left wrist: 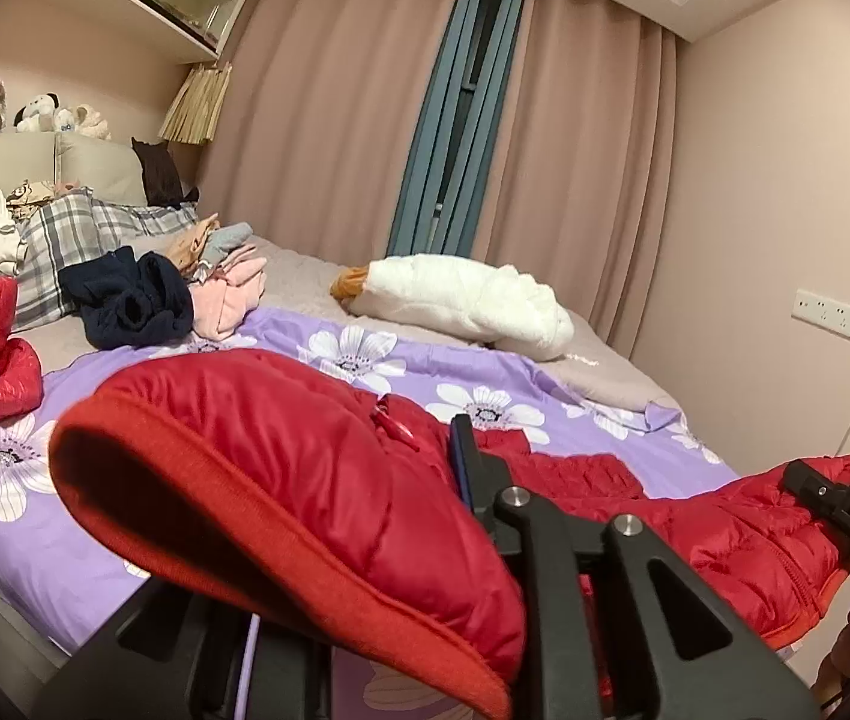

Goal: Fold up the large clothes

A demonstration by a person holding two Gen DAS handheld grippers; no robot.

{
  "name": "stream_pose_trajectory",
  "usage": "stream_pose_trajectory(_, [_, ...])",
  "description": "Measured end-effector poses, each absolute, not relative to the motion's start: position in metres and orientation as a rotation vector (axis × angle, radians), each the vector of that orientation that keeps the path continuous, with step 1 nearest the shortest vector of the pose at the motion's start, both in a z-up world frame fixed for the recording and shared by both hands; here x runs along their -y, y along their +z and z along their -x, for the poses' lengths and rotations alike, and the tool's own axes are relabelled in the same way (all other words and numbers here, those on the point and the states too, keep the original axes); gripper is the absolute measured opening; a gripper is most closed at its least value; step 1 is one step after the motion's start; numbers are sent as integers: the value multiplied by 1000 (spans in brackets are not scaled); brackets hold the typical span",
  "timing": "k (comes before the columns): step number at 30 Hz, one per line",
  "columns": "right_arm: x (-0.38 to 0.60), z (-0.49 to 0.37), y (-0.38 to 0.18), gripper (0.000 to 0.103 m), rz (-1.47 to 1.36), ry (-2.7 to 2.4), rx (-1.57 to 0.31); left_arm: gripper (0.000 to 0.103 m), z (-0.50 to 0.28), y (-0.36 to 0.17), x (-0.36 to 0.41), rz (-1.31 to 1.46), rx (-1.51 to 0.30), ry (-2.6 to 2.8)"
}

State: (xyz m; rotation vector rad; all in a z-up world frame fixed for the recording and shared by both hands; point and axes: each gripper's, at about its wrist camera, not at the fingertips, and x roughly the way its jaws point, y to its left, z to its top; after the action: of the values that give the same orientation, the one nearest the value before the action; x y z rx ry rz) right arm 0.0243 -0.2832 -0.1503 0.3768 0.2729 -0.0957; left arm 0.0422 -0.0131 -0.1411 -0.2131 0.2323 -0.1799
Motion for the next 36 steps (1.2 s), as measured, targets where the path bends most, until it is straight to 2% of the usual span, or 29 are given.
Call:
stream_pose_trajectory(15, [277,-11,-134,19,-352,-78,-212,20,-27,-127,3,235,-175,-201])
stream_pose_trajectory(36, [279,-50,-148,19,-359,-79,-286,21,-81,-146,5,248,-274,-164])
